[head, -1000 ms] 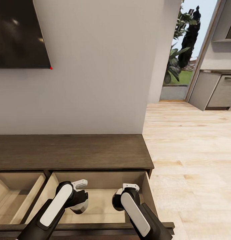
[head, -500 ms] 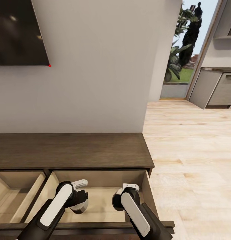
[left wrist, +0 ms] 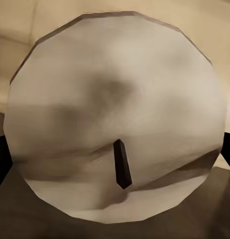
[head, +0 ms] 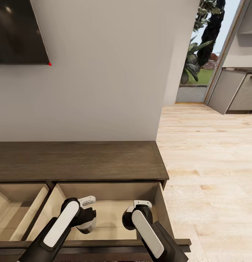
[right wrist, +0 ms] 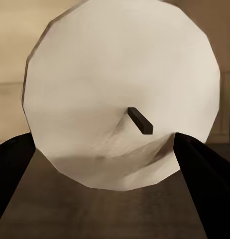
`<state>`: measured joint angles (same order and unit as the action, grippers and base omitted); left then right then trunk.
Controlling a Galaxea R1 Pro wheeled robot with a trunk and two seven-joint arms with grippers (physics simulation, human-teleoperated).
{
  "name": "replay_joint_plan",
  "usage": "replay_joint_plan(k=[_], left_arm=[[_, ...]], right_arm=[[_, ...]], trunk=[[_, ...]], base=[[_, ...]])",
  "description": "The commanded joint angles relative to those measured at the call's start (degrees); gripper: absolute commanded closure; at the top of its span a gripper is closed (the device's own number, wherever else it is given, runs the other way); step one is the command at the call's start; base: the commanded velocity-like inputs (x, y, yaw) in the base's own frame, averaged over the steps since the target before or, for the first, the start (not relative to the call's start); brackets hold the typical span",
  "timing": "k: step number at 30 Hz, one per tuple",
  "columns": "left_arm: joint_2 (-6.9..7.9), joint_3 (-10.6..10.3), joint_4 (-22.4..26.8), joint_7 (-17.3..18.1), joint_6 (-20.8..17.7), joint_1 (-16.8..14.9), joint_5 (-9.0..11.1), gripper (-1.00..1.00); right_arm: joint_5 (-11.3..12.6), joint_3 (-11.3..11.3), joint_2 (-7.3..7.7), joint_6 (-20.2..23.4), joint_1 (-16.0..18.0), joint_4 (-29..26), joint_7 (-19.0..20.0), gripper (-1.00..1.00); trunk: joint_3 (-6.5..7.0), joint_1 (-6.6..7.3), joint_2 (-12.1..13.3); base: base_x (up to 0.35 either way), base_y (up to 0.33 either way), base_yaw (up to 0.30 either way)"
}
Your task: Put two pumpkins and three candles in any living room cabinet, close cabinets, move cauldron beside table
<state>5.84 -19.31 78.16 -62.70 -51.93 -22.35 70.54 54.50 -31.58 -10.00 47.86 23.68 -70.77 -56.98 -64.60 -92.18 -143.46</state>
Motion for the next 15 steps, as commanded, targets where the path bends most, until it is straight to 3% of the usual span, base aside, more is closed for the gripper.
replay_joint_plan(k=[1, 4, 15], left_arm=[[0.05, -0.1, 0.1, -0.6, -0.1, -0.1, 0.5, 1.0], [0.05, -0.1, 0.1, -0.6, -0.1, -0.1, 0.5, 1.0], [0.05, -0.1, 0.1, -0.6, -0.1, -0.1, 0.5, 1.0]], right_arm=[[0.4, -0.1, 0.0, 0.2, 0.1, -0.1, -0.6, 1.0], [0.4, -0.1, 0.0, 0.2, 0.1, -0.1, -0.6, 1.0], [0.4, -0.1, 0.0, 0.2, 0.1, -0.1, -0.6, 1.0]], trunk=[[-0.28, -0.01, 0.0], [-0.95, -0.09, -0.1], [-0.95, -0.09, -0.1]], base=[[0.0, 0.0, 0.0], [0.0, 0.0, 0.0], [0.0, 0.0, 0.0]])
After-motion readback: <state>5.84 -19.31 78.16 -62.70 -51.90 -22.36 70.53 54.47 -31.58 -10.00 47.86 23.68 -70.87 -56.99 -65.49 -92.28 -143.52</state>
